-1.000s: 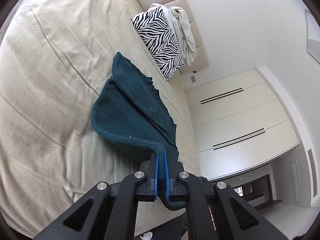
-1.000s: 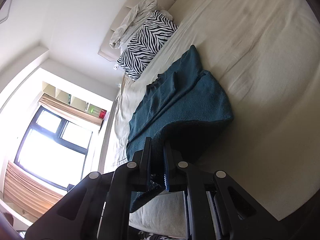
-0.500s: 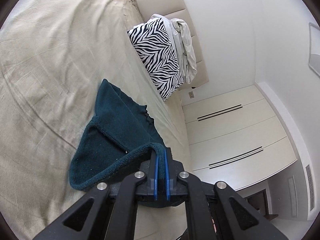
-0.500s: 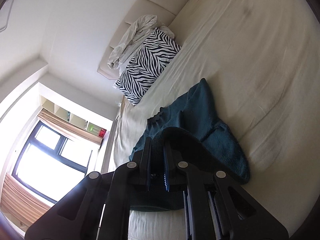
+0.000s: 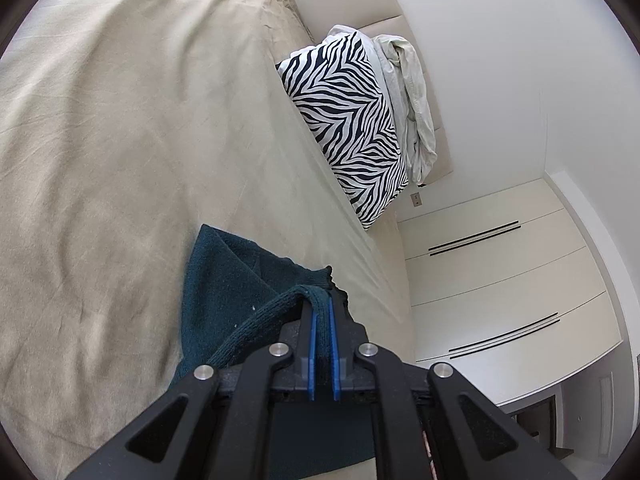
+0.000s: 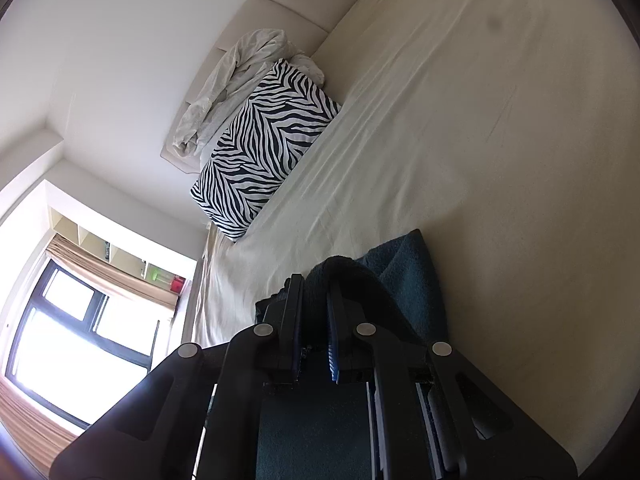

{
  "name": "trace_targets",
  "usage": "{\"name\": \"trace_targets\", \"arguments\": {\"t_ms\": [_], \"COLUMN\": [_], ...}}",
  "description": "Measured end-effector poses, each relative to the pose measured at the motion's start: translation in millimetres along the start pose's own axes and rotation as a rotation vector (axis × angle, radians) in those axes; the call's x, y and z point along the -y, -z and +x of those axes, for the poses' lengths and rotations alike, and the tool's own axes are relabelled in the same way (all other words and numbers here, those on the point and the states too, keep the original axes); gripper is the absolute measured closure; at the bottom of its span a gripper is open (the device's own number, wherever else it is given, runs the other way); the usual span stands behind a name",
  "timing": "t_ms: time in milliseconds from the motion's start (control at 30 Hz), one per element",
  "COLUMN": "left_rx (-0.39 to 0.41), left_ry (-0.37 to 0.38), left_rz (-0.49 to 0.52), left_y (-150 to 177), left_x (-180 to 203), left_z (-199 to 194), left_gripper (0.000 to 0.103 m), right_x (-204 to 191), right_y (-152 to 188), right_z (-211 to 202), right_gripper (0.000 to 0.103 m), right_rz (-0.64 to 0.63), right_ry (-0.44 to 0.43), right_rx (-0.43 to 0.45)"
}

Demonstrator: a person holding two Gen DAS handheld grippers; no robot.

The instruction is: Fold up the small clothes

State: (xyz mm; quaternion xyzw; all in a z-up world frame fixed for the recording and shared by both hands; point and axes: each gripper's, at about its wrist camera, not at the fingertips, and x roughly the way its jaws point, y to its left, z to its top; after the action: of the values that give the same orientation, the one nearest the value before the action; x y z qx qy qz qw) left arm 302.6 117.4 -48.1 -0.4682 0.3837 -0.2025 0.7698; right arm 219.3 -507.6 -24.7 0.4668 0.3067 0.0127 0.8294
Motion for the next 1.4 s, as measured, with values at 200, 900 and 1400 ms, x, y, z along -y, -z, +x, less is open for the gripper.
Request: {"name": "trace_targets", "arguments": {"t_ms": [200, 900, 1400], "left_rx": [0.003, -0.038, 0.022], "left_ry": [-0.1, -0.306, -0.388], "left_rz": [-0.005, 0.322, 0.416], "left_y": [-18, 98, 121], "left_x": [-25, -26, -23], "left_z": [37, -15, -33], "left_gripper": [0.05, 0.049, 0.049], "right_x": [32, 32, 28], "right_y": [-16, 88, 116], "right_z": [59, -50, -61], "right_gripper": [0.066, 0.068, 0.084], "right_rz": [0.045, -0.34, -0.459], "right_ry": [0.141, 0.26, 0.36], "right_rx": [0.006, -0.115, -0.151]}}
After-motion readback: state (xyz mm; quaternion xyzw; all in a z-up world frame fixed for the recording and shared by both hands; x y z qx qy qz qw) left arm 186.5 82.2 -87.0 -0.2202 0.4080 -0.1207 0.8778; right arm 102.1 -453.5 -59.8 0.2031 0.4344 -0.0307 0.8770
